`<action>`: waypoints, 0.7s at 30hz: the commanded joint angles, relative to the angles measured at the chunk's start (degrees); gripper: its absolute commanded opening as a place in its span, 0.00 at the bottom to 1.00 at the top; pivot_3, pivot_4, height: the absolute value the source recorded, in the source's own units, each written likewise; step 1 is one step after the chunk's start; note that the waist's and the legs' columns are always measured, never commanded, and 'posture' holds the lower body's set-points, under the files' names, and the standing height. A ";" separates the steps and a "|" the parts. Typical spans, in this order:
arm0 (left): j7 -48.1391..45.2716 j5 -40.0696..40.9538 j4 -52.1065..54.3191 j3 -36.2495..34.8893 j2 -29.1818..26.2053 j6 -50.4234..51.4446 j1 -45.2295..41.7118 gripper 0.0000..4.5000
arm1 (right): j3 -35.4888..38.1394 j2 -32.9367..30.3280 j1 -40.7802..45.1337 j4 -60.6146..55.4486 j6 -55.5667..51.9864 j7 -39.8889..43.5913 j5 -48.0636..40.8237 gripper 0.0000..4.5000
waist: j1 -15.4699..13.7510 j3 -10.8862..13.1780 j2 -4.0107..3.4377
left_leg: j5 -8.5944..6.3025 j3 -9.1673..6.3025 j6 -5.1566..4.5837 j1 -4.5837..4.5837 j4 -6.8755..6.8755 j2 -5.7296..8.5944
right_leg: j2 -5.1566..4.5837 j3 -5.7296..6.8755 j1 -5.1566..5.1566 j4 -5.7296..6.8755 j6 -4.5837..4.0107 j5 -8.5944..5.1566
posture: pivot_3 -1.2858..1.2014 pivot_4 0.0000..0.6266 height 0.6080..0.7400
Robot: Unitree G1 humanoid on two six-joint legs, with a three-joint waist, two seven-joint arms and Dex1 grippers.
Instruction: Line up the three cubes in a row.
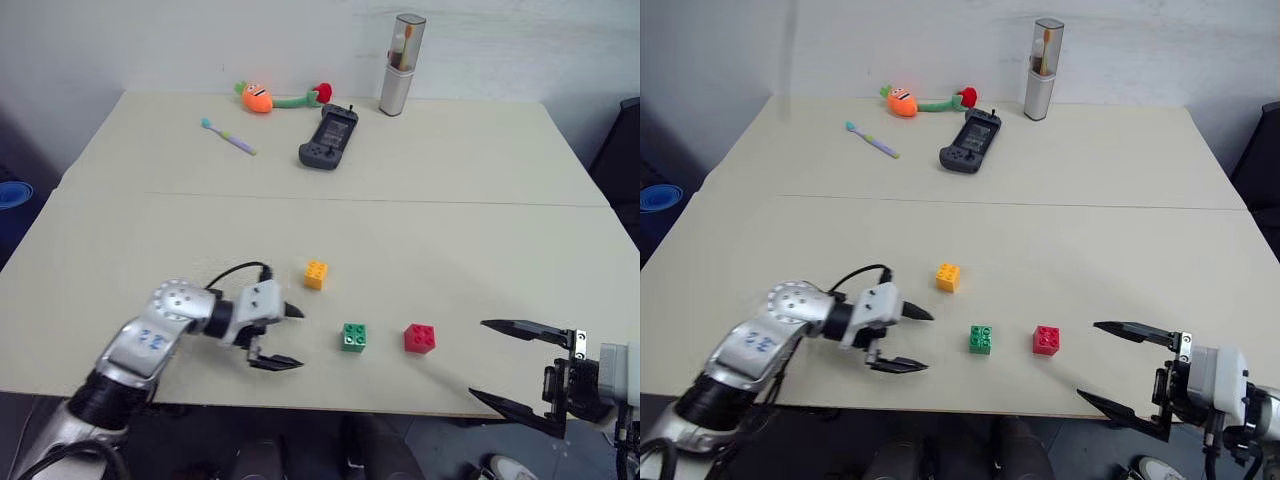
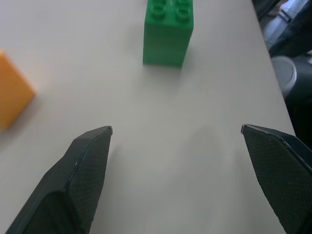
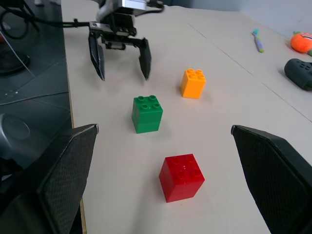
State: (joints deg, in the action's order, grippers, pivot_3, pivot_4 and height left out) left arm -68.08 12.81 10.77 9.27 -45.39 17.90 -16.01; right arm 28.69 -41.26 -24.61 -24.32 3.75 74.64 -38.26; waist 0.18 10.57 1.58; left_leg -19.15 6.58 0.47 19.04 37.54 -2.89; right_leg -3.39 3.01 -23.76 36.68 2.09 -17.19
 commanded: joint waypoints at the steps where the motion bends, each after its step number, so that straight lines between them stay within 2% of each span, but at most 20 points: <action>1: -0.61 2.08 -6.52 -9.31 -2.40 -9.59 3.12 0.99 | 0.98 -0.28 -0.41 -0.16 -1.21 0.03 -1.97 1.00 | -0.10 0.00 -0.01 | -0.01 -0.02 -0.02 0.01 0.00 0.01 | -0.03 0.02 -0.03 -0.01 0.00 0.00 | 0.52 0.24 1.00; 6: -3.88 7.37 -17.43 -20.29 -2.96 -17.84 10.41 0.99 | 1.05 0.36 1.58 1.88 -0.36 -1.19 -0.65 1.00 | -0.03 0.00 -0.01 | -0.10 -0.05 -0.12 0.06 -0.04 0.02 | -0.13 0.10 -0.04 -0.16 0.01 0.01 | 0.52 0.24 1.00; 8: -3.43 8.29 -18.76 -22.21 -2.60 -17.87 12.12 0.99 | 0.85 0.59 2.50 3.62 0.90 -1.06 0.57 1.00 | 0.05 0.01 0.00 | -0.13 -0.02 -0.11 0.05 -0.10 0.01 | -0.14 0.10 -0.05 -0.20 0.01 0.01 | 0.52 0.24 1.00; 11: -0.65 10.85 -13.20 -21.19 0.61 -14.45 10.70 0.99 | 0.60 0.70 3.40 4.98 1.74 -0.94 1.00 1.00 | -0.66 0.02 -0.03 | -0.13 -0.08 -0.12 0.14 -0.12 0.04 | -0.18 0.19 -0.09 -0.23 0.03 0.02 | 0.52 0.24 1.00; 15: 4.19 10.91 -9.60 -15.61 7.13 -9.10 3.60 0.99 | 0.25 0.54 4.34 5.99 2.04 -0.79 1.24 1.00 | -1.80 0.02 -0.03 | -0.12 -0.11 -0.18 0.13 -0.07 0.11 | -0.25 0.21 0.00 -0.26 0.11 0.07 | 0.52 0.24 1.00; 19: 3.48 7.20 -15.27 -9.25 11.72 -10.80 -5.17 0.99 | 0.19 0.48 4.42 5.97 2.05 -0.75 1.23 1.00 | -1.57 0.01 -0.04 | -0.15 -0.05 -0.15 0.12 -0.08 0.14 | -0.13 0.18 0.02 -0.27 0.14 0.09 | 0.52 0.24 1.00; 21: -1.23 3.71 -25.23 -4.89 14.14 -17.35 -12.65 0.99 | 0.06 0.54 4.52 5.77 1.88 -1.03 1.21 1.00 | -1.46 0.01 -0.04 | -0.04 0.03 0.05 0.12 -0.07 0.10 | -0.04 0.17 -0.01 -0.26 0.14 0.09 | 0.52 0.24 1.00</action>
State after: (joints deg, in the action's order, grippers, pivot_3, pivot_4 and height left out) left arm -66.48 18.67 -9.90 2.40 -31.70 4.89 -26.07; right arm 28.08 -40.71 -20.45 -17.63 5.05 73.82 -36.46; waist -1.28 10.58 1.54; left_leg -19.18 6.63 0.52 19.13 37.51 -2.74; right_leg -3.41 3.21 -23.74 36.44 2.23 -17.10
